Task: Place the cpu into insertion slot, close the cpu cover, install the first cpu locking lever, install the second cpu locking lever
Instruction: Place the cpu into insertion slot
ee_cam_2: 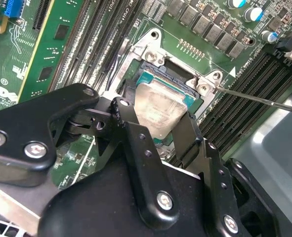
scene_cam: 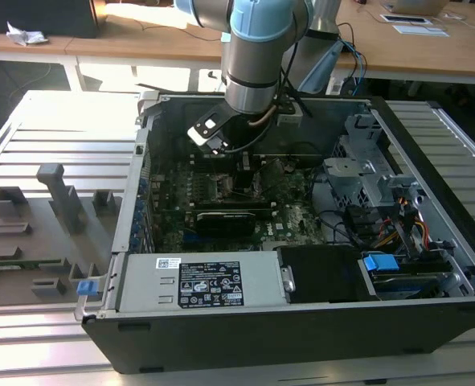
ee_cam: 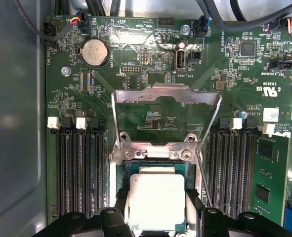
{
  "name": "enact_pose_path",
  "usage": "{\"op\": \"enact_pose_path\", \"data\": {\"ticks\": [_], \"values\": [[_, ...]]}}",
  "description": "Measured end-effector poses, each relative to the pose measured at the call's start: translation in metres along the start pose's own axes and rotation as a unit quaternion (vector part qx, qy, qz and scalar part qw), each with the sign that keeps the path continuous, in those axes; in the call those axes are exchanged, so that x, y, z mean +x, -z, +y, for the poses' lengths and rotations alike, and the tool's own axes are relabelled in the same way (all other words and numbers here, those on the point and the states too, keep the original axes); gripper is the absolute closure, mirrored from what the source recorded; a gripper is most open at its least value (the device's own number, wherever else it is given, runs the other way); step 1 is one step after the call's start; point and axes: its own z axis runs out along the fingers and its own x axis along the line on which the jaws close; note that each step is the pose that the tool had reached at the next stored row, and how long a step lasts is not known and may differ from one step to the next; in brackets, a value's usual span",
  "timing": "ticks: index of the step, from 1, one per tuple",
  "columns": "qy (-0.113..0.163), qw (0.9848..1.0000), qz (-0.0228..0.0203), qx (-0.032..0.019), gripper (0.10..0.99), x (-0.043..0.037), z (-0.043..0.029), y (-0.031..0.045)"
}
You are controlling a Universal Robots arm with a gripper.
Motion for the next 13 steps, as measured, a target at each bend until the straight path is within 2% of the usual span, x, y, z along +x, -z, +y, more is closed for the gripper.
{"op": "enact_pose_path", "data": {"ticks": [6, 8, 9, 13], "values": [[0.000, 1.0000, 0.0000, 0.0000, 0.545, 0.0000, 0.0000, -0.0005], [0.000, 1.0000, 0.0004, -0.0003, 0.533, 0.0003, 0.0002, -0.0008], [0.000, 1.0000, 0.0002, -0.0001, 0.471, 0.0001, 0.0001, -0.0007], [0.000, 1.0000, 0.0000, 0.0000, 0.471, 0.0000, 0.0000, 0.0003]]}}
